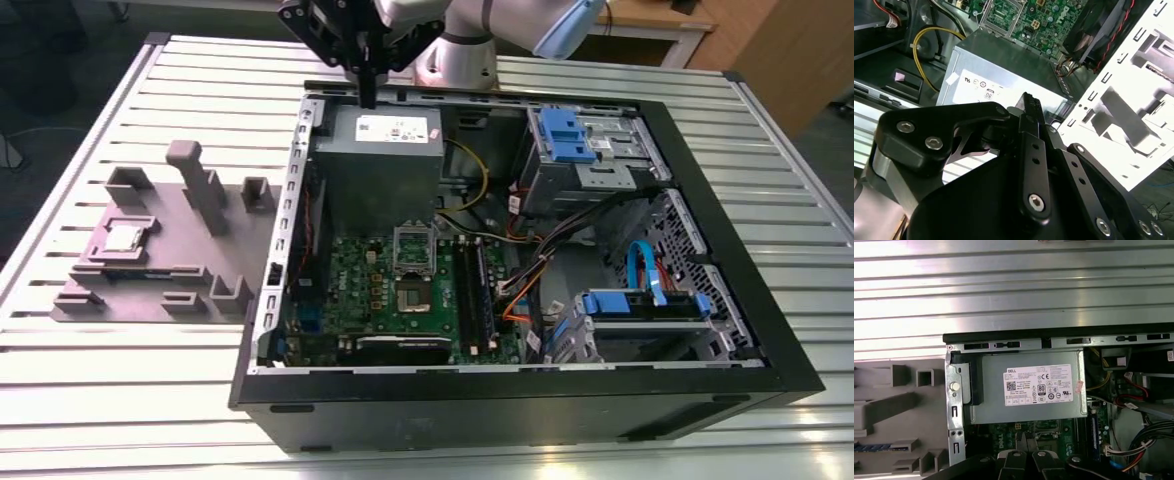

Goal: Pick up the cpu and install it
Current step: 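Reach for the cpu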

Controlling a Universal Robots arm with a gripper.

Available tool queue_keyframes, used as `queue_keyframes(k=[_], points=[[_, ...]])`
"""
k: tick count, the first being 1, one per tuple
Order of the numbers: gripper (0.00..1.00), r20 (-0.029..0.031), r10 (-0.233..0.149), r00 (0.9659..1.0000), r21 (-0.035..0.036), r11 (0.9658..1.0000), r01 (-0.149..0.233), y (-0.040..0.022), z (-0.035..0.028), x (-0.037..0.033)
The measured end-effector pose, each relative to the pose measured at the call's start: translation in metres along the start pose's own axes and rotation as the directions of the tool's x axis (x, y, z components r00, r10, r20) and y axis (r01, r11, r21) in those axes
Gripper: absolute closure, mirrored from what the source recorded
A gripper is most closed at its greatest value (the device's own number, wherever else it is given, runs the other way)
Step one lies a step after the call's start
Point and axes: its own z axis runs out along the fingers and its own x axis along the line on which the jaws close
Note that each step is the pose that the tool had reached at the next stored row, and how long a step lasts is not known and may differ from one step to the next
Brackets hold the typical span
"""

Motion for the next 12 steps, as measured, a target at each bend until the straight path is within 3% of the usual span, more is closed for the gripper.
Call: queue_keyframes(k=[12], points=[[0.89,-0.0001,0.000,1.0000,0.0001,1.0000,0.000,-0.0004,-0.0001,0.0060]])
